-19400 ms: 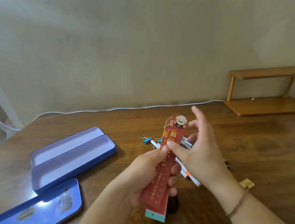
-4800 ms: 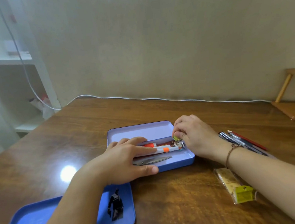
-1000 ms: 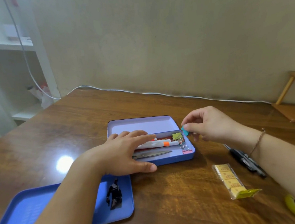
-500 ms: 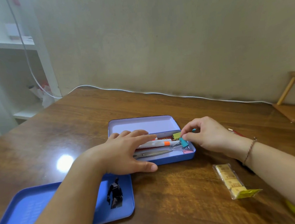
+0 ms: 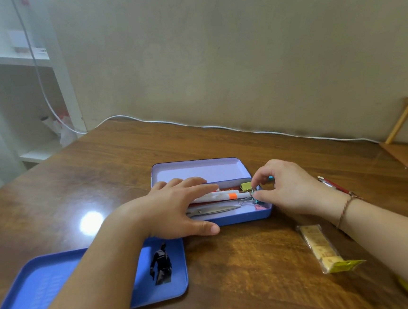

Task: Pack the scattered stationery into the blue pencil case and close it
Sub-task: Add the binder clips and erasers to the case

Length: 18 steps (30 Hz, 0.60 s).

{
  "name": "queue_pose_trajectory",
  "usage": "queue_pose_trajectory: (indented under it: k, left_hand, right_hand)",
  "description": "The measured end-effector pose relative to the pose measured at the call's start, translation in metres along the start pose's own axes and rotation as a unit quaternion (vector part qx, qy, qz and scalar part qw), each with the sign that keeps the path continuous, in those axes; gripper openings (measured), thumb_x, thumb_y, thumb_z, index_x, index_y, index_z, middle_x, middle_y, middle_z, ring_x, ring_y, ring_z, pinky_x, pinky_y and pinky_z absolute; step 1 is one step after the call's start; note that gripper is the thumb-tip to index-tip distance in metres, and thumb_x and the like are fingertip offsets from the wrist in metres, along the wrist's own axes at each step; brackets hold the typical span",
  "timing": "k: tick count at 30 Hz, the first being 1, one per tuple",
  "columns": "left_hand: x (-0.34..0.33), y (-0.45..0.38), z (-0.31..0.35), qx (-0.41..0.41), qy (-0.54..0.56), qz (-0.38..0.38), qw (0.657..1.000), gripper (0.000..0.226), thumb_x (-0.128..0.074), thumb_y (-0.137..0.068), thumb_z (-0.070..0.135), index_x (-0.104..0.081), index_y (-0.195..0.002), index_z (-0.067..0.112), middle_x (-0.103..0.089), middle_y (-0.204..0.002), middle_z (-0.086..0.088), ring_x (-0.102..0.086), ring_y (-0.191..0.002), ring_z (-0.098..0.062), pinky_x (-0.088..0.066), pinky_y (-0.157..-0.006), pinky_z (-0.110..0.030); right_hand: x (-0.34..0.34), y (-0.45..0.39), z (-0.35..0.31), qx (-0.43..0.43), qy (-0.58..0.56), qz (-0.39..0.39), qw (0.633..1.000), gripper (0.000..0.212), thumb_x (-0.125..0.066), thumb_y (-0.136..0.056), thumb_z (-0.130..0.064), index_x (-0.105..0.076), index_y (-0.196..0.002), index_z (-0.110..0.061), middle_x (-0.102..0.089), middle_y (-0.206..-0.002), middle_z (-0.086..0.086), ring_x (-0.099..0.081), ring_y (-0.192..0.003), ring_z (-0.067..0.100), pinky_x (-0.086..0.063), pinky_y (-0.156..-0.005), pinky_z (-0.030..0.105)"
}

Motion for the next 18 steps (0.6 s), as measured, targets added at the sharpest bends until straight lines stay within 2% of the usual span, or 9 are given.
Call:
queue_pose_trajectory:
  k: [8,13,15,18]
  left_hand:
    - [0.0,0.0,0.001,-0.001,-0.005,0.002,1.0,0.08,-0.053,-0.08,0.073,-0.015,-0.148,0.053,-0.01,-0.159,0.021,-0.013,-0.145,-0.013,-0.01,-0.116,-0.038]
    - [0.0,0.0,0.0,0.0,0.001,0.007,1.0,0.08,-0.054,-0.08,0.072,-0.016,-0.147,0.053,-0.011,-0.159,0.022,-0.014,-0.144,-0.013,-0.01,-0.116,-0.038]
    - [0.0,0.0,0.0,0.0,0.001,0.005,1.0,0.08,-0.053,-0.08,0.072,-0.016,-0.147,0.054,-0.011,-0.159,0.022,-0.014,-0.144,-0.013,-0.01,-0.116,-0.038]
    - [0.0,0.001,0.0,-0.001,-0.003,0.005,1.0,0.08,-0.053,-0.08,0.072,-0.015,-0.147,0.053,-0.011,-0.159,0.022,-0.014,-0.144,-0.012,-0.01,-0.116,-0.038]
  right_hand:
    - [0.003,-0.002,0.003,0.012,-0.023,0.003,1.0,0.004,-0.067,-0.088,-0.031,-0.068,-0.087,-0.036,-0.06,-0.1,-0.01,-0.053,-0.089,0.005,-0.045,-0.073,0.024]
    - [0.0,-0.002,0.006,0.019,-0.017,-0.013,1.0,0.01,-0.071,-0.083,-0.026,-0.069,-0.079,-0.036,-0.059,-0.099,-0.011,-0.047,-0.072,0.001,-0.036,-0.061,0.021]
    - [0.003,-0.005,0.007,0.024,-0.037,0.014,0.999,0.011,-0.07,-0.084,-0.025,-0.069,-0.079,-0.035,-0.061,-0.094,-0.012,-0.05,-0.074,0.002,-0.036,-0.061,0.02]
    - [0.017,-0.014,0.016,0.005,-0.085,0.099,0.991,0.013,-0.065,-0.088,-0.02,-0.068,-0.086,-0.032,-0.066,-0.09,-0.009,-0.054,-0.076,0.005,-0.04,-0.067,0.023]
Point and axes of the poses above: each hand's wrist, its own y-axis away from the middle knuckle, its own x-axis out of the back of the hand, z = x × y, the point moved 4 cm from there along -y, towards the middle knuckle
